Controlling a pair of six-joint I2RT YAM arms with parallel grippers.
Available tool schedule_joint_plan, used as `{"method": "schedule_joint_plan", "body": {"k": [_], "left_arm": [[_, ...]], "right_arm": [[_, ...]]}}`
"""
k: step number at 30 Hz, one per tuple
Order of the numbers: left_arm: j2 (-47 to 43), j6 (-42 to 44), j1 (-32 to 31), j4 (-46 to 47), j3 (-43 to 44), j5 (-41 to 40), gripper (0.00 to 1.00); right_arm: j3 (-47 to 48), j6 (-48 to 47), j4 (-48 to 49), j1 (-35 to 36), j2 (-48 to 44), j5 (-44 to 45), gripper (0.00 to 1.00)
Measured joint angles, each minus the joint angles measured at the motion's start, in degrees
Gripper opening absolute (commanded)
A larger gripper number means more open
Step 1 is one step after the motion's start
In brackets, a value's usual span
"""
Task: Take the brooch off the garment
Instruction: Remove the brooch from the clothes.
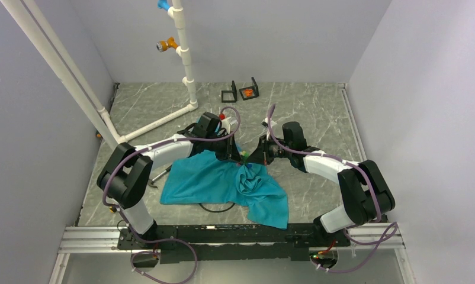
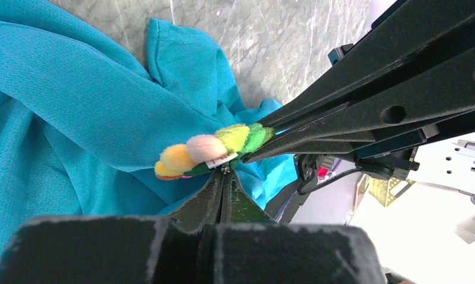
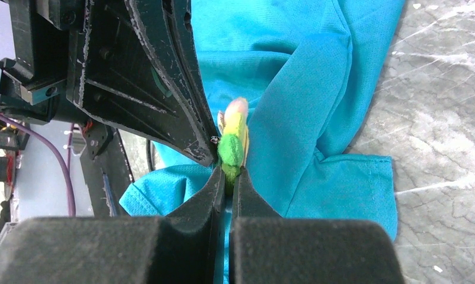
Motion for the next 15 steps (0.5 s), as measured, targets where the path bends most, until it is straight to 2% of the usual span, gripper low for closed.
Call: {"method": "schedule_joint_plan", "body": {"k": [3, 4, 6, 15], "left_arm": [[-0.42, 0.24, 0.17, 0.02, 0.0, -0.04, 0.0], [-0.76, 0.39, 0.2, 0.15, -0.04, -0.07, 0.0], [-1.92, 0.48, 0.28, 1.01, -0.13, -0.07, 0.0], [-5.14, 1.7, 0.55, 3.67, -0.13, -0.02, 0.0]], "right_arm": [[0.04, -0.7, -0.24, 0.04, 0.0, -0.33, 0.4], [0.11, -0.63, -0.37, 0.13, 0.0, -0.52, 0.46], [0.13, -0.61, -0.76, 0.39, 0.0, -1.38, 0.48], [3.08, -0.35, -1.4, 0.61, 0.0, -2.93, 0.49]]}}
